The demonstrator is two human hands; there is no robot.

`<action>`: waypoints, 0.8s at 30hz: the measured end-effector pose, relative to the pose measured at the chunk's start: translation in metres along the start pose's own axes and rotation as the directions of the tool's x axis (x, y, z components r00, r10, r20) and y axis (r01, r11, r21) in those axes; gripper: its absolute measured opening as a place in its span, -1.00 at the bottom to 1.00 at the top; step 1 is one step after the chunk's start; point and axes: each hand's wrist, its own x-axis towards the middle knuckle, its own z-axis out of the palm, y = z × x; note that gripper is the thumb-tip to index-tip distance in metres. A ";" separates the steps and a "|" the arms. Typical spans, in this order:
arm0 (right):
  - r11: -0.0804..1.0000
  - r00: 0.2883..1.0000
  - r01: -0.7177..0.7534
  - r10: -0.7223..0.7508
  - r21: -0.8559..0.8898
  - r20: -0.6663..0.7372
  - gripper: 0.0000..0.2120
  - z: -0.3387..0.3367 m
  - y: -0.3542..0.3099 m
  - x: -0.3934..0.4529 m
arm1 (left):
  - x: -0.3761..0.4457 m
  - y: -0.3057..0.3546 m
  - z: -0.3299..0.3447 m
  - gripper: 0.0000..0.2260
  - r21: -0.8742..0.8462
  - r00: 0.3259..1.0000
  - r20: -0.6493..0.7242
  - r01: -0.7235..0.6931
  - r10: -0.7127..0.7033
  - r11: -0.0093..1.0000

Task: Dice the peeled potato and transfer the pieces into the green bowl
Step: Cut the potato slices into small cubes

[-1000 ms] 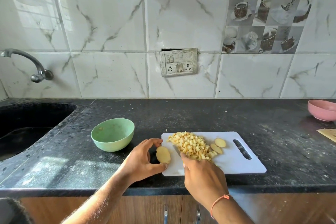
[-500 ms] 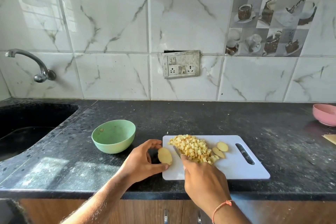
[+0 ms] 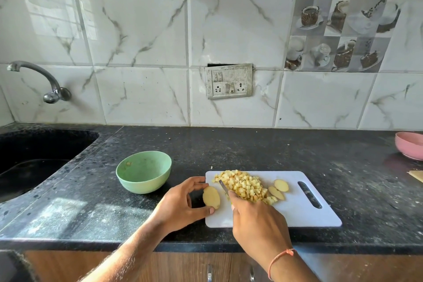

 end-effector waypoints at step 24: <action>0.977 0.994 0.093 -0.080 -0.190 0.071 -0.49 0.017 -0.023 0.021 | 0.009 -0.002 0.000 -0.28 -0.082 0.998 0.009 0.066 -0.066 0.994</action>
